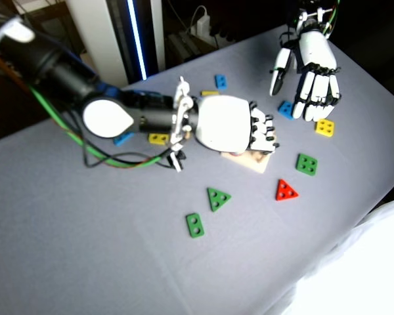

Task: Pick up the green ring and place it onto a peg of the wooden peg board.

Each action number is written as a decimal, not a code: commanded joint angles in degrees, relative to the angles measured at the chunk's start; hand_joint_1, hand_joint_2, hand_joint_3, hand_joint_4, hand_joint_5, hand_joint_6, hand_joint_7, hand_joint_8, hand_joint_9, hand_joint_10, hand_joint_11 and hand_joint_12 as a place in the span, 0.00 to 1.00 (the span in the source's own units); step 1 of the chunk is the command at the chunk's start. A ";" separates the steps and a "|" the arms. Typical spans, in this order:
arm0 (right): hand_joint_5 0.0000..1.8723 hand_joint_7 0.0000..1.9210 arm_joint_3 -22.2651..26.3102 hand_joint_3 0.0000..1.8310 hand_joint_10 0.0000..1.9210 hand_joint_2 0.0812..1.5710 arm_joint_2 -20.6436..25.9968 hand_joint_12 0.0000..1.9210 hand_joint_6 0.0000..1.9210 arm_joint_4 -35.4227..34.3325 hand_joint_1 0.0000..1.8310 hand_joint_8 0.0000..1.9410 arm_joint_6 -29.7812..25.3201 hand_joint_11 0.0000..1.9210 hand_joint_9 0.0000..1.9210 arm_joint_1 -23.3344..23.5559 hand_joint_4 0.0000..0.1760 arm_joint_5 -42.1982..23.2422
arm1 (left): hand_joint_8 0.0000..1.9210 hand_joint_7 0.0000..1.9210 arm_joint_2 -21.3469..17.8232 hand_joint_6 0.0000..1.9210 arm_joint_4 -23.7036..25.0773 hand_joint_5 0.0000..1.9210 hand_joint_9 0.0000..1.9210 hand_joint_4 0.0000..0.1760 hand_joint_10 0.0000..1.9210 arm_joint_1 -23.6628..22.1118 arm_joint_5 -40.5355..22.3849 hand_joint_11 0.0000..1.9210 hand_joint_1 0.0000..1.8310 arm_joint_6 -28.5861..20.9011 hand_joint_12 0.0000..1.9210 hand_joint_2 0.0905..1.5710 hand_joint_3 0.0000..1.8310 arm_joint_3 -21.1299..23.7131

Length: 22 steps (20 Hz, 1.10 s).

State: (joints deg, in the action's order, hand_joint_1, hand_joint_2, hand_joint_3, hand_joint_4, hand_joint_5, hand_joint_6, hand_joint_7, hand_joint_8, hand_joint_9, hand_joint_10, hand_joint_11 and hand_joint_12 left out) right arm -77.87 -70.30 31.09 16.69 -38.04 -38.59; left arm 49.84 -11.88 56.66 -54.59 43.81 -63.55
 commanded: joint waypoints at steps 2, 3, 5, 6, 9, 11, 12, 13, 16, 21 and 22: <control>0.29 0.28 0.88 0.00 0.01 0.58 1.44 0.54 0.00 -5.00 0.51 0.00 1.14 0.04 0.26 0.09 0.00 -8.61 | 0.00 0.23 0.37 0.00 -0.14 0.29 0.20 0.10 0.00 -0.49 -7.37 0.00 0.48 -0.26 0.50 0.69 0.00 0.22; 0.28 0.29 1.23 0.00 0.01 0.58 2.09 0.55 0.00 -6.65 0.49 0.01 1.87 0.05 0.28 -0.69 0.00 -9.39 | 0.00 0.23 0.36 0.00 -0.31 0.29 0.20 0.12 0.00 -0.14 -7.62 0.00 0.47 -0.55 0.50 0.69 0.00 0.28; 0.26 0.28 1.64 0.00 0.00 0.59 2.90 0.57 0.00 -9.51 0.46 0.00 3.04 0.03 0.26 -1.87 0.00 -10.98 | 0.00 0.23 0.25 0.00 -0.47 0.29 0.20 0.13 0.00 0.71 -8.41 0.01 0.46 -1.28 0.54 0.69 0.00 0.48; 0.27 0.29 1.78 0.00 0.01 0.59 3.33 0.57 0.00 -10.51 0.44 0.01 3.15 0.03 0.27 -2.38 0.00 -11.74 | 0.00 0.23 0.07 0.00 -0.49 0.29 0.20 0.14 0.00 1.03 -8.77 0.00 0.45 -1.71 0.56 0.69 0.00 0.59; 0.28 0.31 2.92 0.00 0.01 0.59 5.40 0.58 0.00 -11.38 0.41 0.00 3.86 0.01 0.29 -2.55 0.05 -13.07 | 0.00 0.23 -1.05 0.00 -0.71 0.28 0.19 0.19 0.00 1.75 -9.97 0.00 0.44 -1.79 0.52 0.69 0.00 1.21; 0.26 0.26 4.00 0.00 0.00 0.59 6.93 0.49 0.00 -13.32 0.39 0.00 6.41 0.04 0.26 -2.56 0.00 -13.53 | 0.00 0.24 -1.57 0.00 -1.80 0.28 0.21 0.02 0.01 2.83 -12.14 0.00 0.45 -1.79 0.56 0.70 0.00 1.80; 0.25 0.22 4.20 0.00 0.00 0.61 7.62 0.43 0.00 -15.15 0.41 0.00 7.27 0.04 0.22 -3.02 0.06 -14.33 | 0.00 0.24 -1.74 0.00 -2.75 0.28 0.22 0.00 0.01 3.58 -13.54 0.00 0.45 -1.80 0.56 0.70 0.00 2.17; 0.26 0.22 4.19 0.00 0.00 0.62 7.94 0.43 0.00 -15.94 0.43 0.00 7.35 0.06 0.22 -3.46 0.02 -14.90 | 0.00 0.24 -1.81 0.00 -3.07 0.27 0.22 0.00 0.00 3.87 -14.16 0.01 0.44 -1.92 0.54 0.70 0.00 2.31; 0.29 0.27 5.14 0.00 0.00 0.62 9.74 0.50 0.00 -18.98 0.44 0.00 8.26 0.03 0.24 -5.24 0.21 -17.17 | 0.00 0.23 -1.95 0.00 -3.32 0.26 0.25 0.03 0.01 4.79 -15.73 0.06 0.42 -3.63 0.58 0.71 0.00 2.46; 0.26 0.23 7.63 0.00 0.00 0.65 12.75 0.53 0.00 -23.73 0.47 0.00 9.87 0.00 0.22 -8.94 0.07 -22.34 | 0.00 0.22 -2.74 0.00 -3.40 0.26 0.24 0.03 0.00 6.21 -19.60 0.06 0.43 -6.65 0.64 0.70 0.00 3.07; 0.25 0.23 8.19 0.00 0.00 0.65 13.41 0.51 0.00 -24.62 0.48 0.00 10.24 0.00 0.21 -9.64 0.08 -23.62 | 0.00 0.22 -3.22 0.00 -3.66 0.26 0.23 0.06 0.00 6.53 -20.95 0.05 0.42 -6.78 0.64 0.70 0.00 3.51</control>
State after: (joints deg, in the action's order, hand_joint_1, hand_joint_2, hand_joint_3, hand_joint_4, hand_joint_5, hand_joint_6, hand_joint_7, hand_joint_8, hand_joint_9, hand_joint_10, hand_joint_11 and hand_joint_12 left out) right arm -69.71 -57.01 8.21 27.00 -48.16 -53.91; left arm 47.20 -16.03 63.66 -66.96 37.41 -60.25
